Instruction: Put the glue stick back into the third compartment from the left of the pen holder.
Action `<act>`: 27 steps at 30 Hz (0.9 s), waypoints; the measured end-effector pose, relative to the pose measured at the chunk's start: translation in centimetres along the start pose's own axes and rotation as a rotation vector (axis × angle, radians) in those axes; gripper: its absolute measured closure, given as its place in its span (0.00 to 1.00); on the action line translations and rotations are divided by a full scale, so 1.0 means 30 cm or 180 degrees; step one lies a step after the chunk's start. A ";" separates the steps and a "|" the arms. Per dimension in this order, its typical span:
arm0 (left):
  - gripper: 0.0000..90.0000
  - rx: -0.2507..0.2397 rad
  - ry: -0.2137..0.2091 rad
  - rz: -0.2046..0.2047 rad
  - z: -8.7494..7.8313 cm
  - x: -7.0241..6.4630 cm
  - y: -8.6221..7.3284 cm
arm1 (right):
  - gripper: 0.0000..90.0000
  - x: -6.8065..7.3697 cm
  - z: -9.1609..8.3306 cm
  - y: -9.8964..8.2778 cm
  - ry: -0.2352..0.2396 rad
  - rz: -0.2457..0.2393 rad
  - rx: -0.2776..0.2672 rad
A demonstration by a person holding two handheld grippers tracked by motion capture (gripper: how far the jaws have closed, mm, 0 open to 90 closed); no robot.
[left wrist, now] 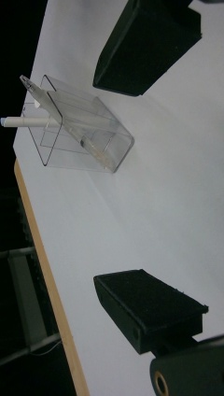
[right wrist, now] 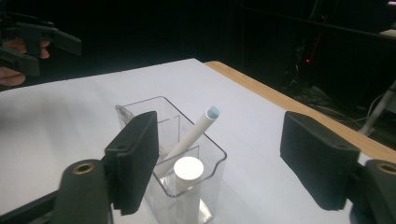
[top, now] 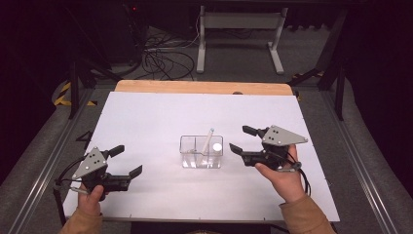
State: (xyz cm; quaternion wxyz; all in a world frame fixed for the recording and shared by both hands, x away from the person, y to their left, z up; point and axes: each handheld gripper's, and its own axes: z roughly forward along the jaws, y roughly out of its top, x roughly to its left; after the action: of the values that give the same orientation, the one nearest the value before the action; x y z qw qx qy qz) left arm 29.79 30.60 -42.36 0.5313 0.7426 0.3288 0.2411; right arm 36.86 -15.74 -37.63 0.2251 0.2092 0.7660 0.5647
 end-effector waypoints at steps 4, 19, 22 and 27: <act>0.09 0.0002 -0.0001 -0.0008 -0.001 0.001 -0.002 | 0.26 -0.009 -0.024 -0.017 -0.0081 0.0047 0.0070; 0.09 -0.0017 0.0009 0.0003 -0.006 0.000 -0.003 | 0.19 -0.058 -0.061 -0.114 -0.0296 0.0341 0.0219; 0.09 -0.0020 0.0007 -0.0012 -0.006 -0.001 -0.004 | 0.19 -0.073 -0.068 -0.139 -0.0310 0.0428 0.0223; 0.09 -0.0031 0.0002 -0.0005 -0.008 -0.002 -0.003 | 0.18 -0.089 -0.073 -0.177 -0.0298 0.0531 0.0259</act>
State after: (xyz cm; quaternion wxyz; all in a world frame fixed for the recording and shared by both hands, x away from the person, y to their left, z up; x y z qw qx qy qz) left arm 29.55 30.74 -42.37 0.5350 0.7397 0.3283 0.2426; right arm 37.41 -20.44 -41.86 0.2042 0.3074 0.7568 0.5395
